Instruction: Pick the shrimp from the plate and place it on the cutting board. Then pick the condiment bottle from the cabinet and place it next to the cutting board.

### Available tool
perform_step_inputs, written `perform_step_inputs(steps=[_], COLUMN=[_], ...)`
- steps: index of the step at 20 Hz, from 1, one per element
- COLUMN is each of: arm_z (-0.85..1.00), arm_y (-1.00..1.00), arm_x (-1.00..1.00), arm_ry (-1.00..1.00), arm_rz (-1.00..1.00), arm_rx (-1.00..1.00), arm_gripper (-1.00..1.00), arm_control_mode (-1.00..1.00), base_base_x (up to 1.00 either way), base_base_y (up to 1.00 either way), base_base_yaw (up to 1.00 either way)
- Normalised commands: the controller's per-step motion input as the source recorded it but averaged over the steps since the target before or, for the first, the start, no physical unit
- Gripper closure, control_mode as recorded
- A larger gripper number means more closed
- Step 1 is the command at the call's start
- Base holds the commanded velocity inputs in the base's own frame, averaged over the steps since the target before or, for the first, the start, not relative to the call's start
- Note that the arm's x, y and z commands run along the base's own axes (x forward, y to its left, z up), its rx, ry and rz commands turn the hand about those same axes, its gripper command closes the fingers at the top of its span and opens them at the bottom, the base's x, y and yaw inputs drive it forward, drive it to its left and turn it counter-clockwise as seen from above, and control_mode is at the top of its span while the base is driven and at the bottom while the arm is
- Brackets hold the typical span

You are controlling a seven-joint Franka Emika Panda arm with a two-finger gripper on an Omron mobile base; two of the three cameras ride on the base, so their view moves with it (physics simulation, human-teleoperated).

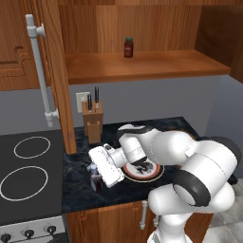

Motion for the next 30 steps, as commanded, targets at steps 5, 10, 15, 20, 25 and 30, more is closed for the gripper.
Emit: perform_step_inputs(steps=[5, 10, 15, 20, 25, 30], arm_z=[-0.04, -0.08, 0.00, 0.00, 0.00, 0.00], arm_y=[-0.02, -0.04, 0.00, 0.00, 0.00, 0.00], arm_x=[0.08, 0.07, 0.01, 0.00, 0.00, 0.00], arm_ry=[0.00, 0.07, 0.11, 0.02, 0.00, 0.00], arm_rz=[0.00, 0.00, 0.00, 0.00, 0.00, 0.00], arm_rx=[0.00, 0.00, 0.00, 0.00, 0.00, 0.00], arm_gripper=[1.00, 1.00, 1.00, 1.00, -1.00, -1.00], arm_control_mode=[-1.00, -1.00, -1.00, -1.00, -1.00, -1.00], base_base_x=[0.00, 0.00, 0.00, 0.00, 0.00, 0.00], base_base_y=[0.00, 0.00, 0.00, 0.00, 0.00, 0.00], base_base_yaw=[0.00, 0.00, 0.00, 0.00, 0.00, 0.00])
